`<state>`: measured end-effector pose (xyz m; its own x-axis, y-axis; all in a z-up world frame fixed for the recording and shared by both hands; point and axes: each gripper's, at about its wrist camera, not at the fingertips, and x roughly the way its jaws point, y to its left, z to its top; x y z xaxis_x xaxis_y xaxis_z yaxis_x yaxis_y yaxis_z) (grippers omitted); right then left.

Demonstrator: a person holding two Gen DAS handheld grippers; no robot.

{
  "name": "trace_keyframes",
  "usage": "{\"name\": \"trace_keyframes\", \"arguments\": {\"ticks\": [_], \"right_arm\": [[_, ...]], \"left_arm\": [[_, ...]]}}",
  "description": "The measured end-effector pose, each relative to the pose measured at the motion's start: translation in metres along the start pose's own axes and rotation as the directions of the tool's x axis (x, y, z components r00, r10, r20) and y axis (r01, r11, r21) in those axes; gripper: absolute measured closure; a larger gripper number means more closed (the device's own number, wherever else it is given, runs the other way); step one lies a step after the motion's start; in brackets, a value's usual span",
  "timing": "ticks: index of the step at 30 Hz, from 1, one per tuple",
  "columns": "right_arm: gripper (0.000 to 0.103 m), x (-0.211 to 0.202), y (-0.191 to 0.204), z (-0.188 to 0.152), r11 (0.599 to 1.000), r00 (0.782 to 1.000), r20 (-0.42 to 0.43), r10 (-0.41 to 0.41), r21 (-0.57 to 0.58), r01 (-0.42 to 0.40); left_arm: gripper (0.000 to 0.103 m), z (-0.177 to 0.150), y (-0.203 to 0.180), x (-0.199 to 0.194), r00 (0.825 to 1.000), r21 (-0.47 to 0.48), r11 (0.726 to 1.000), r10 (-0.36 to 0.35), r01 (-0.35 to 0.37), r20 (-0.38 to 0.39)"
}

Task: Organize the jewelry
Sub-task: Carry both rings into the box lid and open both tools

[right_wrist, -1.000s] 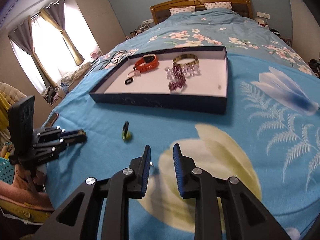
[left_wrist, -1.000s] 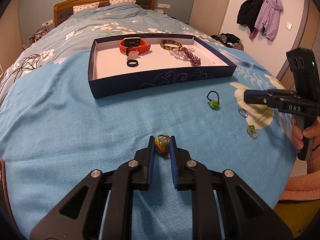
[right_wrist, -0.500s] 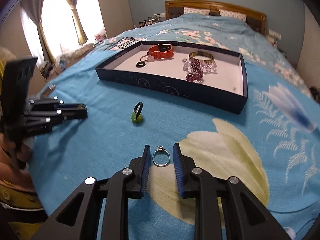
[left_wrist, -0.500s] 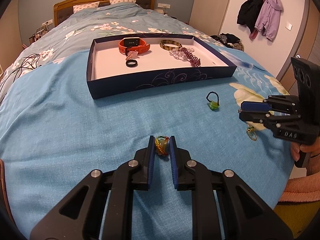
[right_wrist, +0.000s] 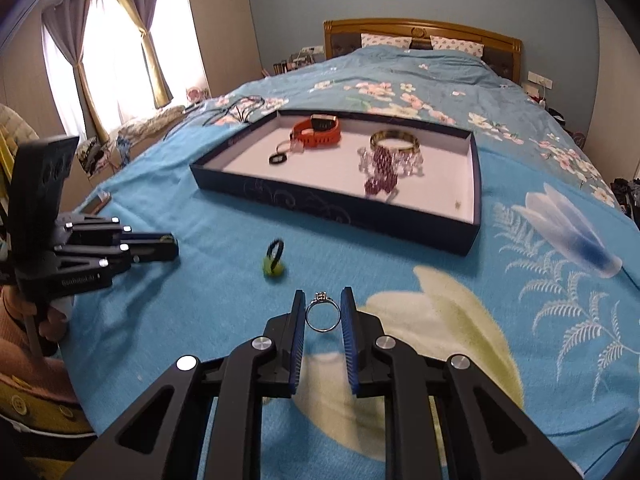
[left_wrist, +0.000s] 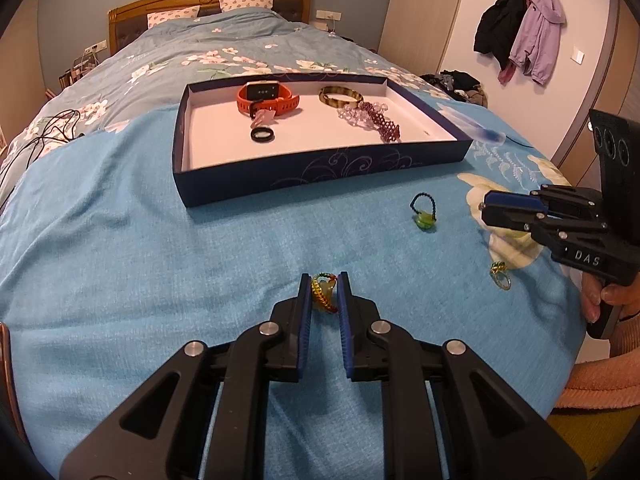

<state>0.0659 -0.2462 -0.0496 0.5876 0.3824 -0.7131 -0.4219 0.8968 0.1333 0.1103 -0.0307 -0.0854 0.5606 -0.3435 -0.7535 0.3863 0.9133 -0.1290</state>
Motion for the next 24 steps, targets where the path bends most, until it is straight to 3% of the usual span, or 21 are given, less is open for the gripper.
{"name": "trace_keyframes", "arguments": {"ticks": [10, 24], "right_arm": [[0.087, -0.005, -0.01, 0.027, 1.0, 0.997, 0.078, 0.014, 0.025, -0.015], [0.087, 0.01, -0.027, 0.062, 0.998, 0.993, 0.111, 0.031, 0.051, -0.037]], "left_arm": [[0.09, 0.021, -0.002, -0.011, 0.998, 0.023, 1.0, 0.01, -0.012, 0.064], [0.09, 0.066, -0.001, -0.011, 0.99, 0.041, 0.999, 0.025, -0.031, 0.136]]}}
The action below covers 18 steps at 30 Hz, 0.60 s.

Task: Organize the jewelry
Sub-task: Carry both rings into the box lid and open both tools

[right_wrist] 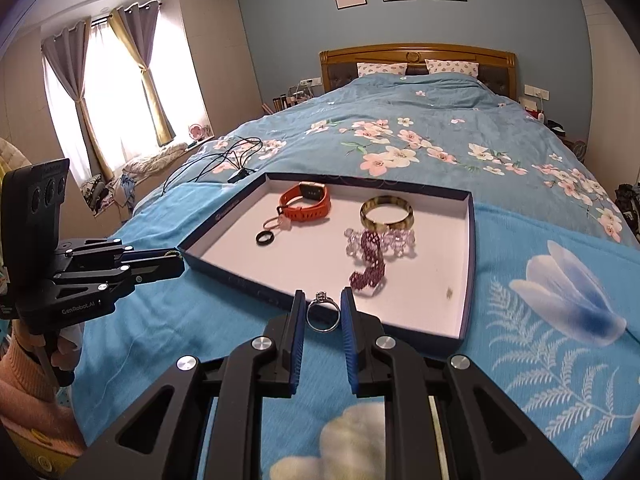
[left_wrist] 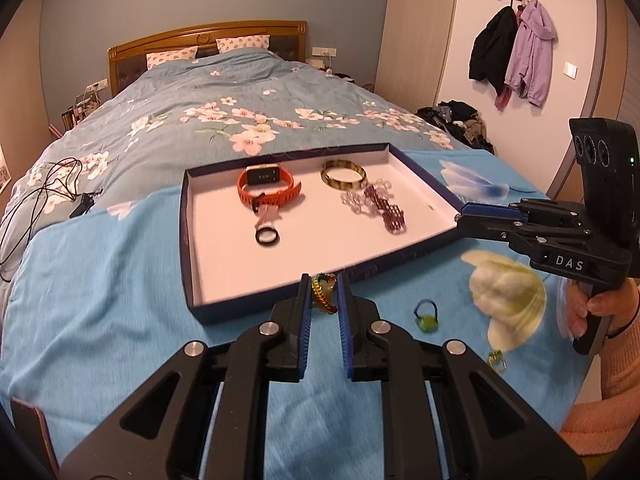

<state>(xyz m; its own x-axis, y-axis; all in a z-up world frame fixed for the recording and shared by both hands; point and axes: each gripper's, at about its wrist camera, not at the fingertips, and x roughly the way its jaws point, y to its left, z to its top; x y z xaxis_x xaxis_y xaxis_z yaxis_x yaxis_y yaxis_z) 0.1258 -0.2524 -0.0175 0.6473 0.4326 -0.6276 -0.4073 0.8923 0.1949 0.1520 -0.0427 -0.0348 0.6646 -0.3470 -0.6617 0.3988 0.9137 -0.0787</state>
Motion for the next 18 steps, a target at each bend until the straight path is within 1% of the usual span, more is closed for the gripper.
{"name": "trace_keyframes", "arguments": {"ticks": [6, 18], "right_arm": [[0.087, 0.012, -0.012, 0.009, 0.999, 1.0, -0.007, 0.002, 0.033, -0.002], [0.087, 0.032, -0.016, 0.014, 1.0, 0.999, -0.034, -0.012, 0.023, 0.012]], "left_arm": [[0.09, 0.012, 0.004, 0.014, 1.0, -0.006, 1.0, 0.015, -0.015, -0.002], [0.09, 0.027, 0.011, 0.04, 0.999, -0.03, 0.999, 0.036, -0.036, -0.011]]}}
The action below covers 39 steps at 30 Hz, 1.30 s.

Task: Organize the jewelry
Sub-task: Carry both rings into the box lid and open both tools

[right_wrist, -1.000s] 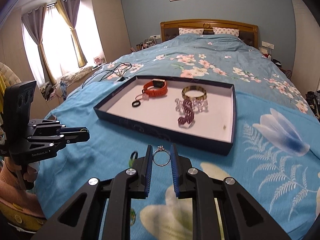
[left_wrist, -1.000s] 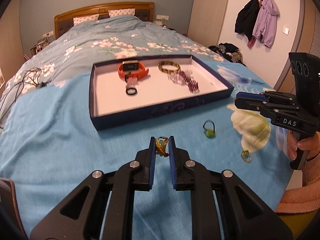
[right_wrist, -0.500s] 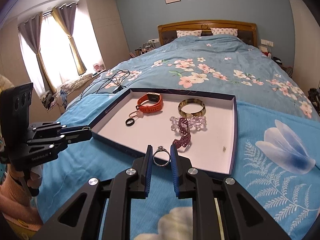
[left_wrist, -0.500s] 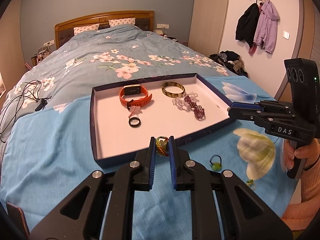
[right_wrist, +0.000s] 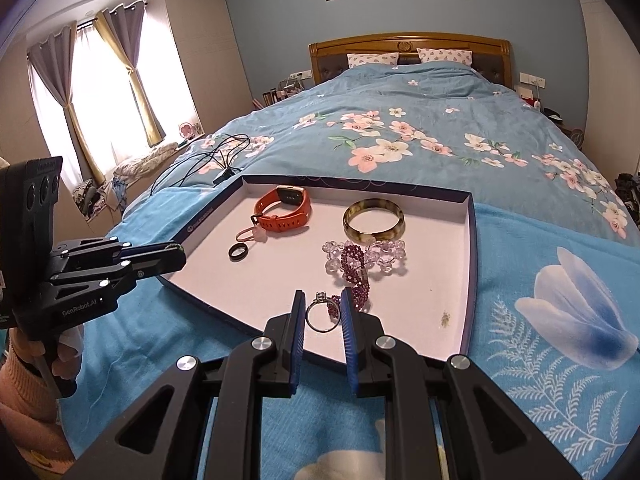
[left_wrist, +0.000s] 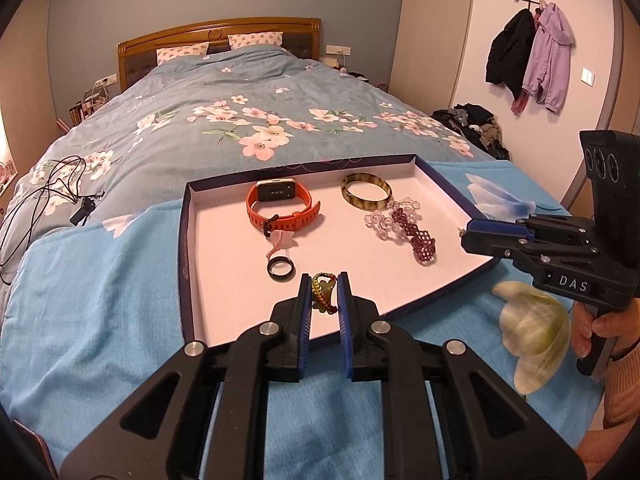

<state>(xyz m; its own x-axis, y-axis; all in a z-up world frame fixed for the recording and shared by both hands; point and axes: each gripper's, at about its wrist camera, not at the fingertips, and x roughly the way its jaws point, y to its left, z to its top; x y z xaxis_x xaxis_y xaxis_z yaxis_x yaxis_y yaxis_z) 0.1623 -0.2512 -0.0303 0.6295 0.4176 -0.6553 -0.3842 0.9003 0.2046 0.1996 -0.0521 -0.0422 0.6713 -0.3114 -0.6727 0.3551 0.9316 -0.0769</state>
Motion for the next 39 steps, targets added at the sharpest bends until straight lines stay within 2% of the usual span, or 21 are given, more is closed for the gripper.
{"name": "trace_keyframes", "arguments": {"ticks": [14, 39], "right_arm": [[0.087, 0.016, -0.002, 0.001, 1.0, 1.0, -0.029, -0.003, 0.004, 0.003], [0.087, 0.042, -0.004, -0.001, 1.0, 0.994, -0.103, -0.019, 0.009, 0.02]], "left_arm": [[0.09, 0.008, 0.008, 0.023, 0.999, -0.019, 0.999, 0.026, -0.026, -0.024], [0.09, 0.0, 0.02, 0.06, 0.992, -0.081, 0.996, 0.027, -0.037, -0.122]]}}
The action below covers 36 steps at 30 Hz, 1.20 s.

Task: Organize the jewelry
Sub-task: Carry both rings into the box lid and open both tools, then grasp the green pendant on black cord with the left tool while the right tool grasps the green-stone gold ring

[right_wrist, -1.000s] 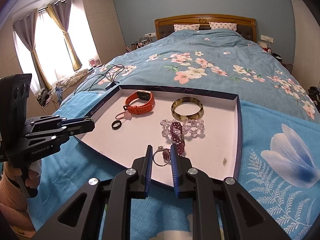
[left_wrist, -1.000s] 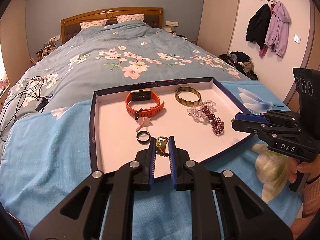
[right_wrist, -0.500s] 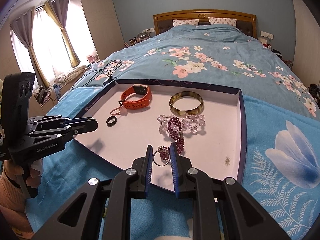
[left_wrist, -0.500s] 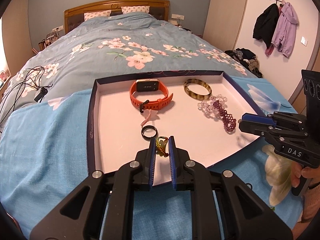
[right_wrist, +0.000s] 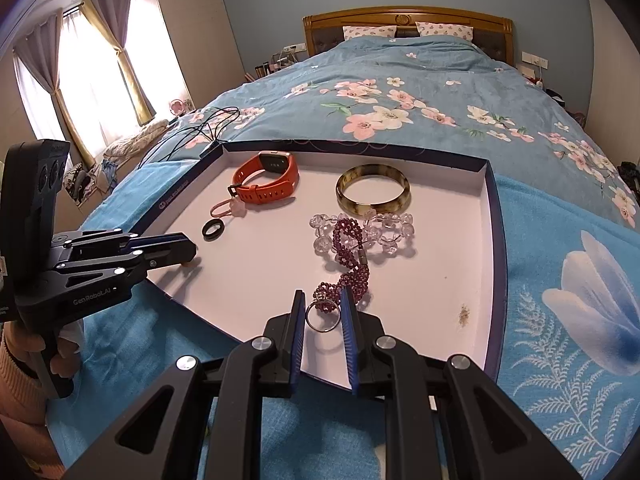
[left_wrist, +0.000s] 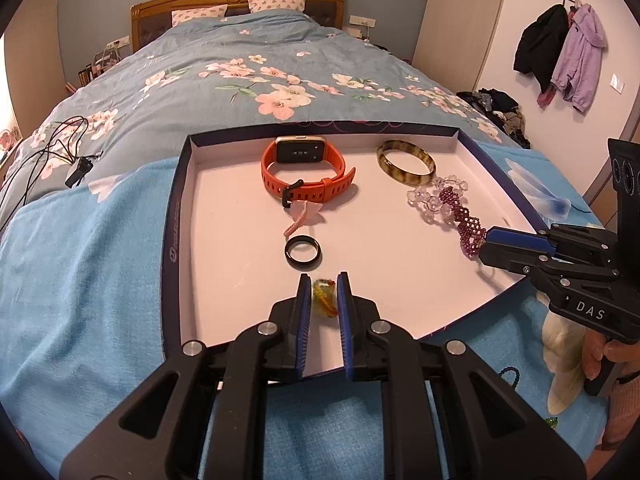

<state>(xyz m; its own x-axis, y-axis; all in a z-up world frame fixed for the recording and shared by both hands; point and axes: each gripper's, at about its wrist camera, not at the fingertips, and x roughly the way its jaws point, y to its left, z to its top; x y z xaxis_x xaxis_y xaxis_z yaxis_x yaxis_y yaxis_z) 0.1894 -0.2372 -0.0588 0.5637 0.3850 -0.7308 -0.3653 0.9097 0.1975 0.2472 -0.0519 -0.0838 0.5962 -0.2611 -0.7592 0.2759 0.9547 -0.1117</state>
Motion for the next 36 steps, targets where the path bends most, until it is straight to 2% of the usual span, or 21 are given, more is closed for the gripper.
{"name": "trace_keyframes", "arguments": {"ticks": [6, 12, 16, 19, 24, 27, 32, 36], "right_arm": [[0.086, -0.003, -0.004, 0.001, 1.0, 1.0, 0.009, 0.004, 0.028, -0.004], [0.084, -0.027, -0.009, 0.0, 0.998, 0.997, 0.072, 0.014, 0.062, -0.018], [0.079, -0.046, -0.011, -0.006, 0.997, 0.995, 0.102, 0.025, 0.071, -0.032], [0.077, -0.058, -0.009, -0.014, 0.997, 0.993, 0.111, 0.036, 0.06, -0.042], [0.075, -0.073, -0.002, -0.037, 0.998, 0.995, 0.095, 0.044, 0.036, -0.047], [0.069, -0.077, 0.004, -0.056, 0.998, 0.996, 0.075, 0.047, 0.026, -0.049], [0.069, -0.079, 0.013, -0.081, 0.999, 0.998, 0.032, 0.053, 0.008, -0.053], [0.069, -0.081, 0.016, -0.093, 0.998, 0.998, 0.015, 0.069, 0.009, -0.069]], "left_arm": [[0.081, 0.0, 0.003, -0.006, 1.0, -0.017, 1.0, 0.01, -0.009, 0.022], [0.075, -0.003, -0.003, -0.032, 0.996, 0.017, 1.0, 0.022, -0.023, 0.085], [0.07, -0.013, -0.017, -0.057, 0.992, 0.087, 0.996, -0.018, 0.007, 0.123], [0.069, -0.025, -0.031, -0.07, 0.991, 0.139, 0.989, -0.062, 0.045, 0.12], [0.066, -0.046, -0.053, -0.077, 0.988, 0.199, 0.973, -0.133, 0.114, 0.085], [0.065, -0.058, -0.067, -0.073, 0.985, 0.23, 0.962, -0.165, 0.15, 0.047], [0.059, -0.068, -0.086, -0.055, 0.982, 0.252, 0.949, -0.188, 0.188, -0.023], [0.059, -0.068, -0.094, -0.037, 0.981, 0.239, 0.951, -0.181, 0.194, -0.076]]}}
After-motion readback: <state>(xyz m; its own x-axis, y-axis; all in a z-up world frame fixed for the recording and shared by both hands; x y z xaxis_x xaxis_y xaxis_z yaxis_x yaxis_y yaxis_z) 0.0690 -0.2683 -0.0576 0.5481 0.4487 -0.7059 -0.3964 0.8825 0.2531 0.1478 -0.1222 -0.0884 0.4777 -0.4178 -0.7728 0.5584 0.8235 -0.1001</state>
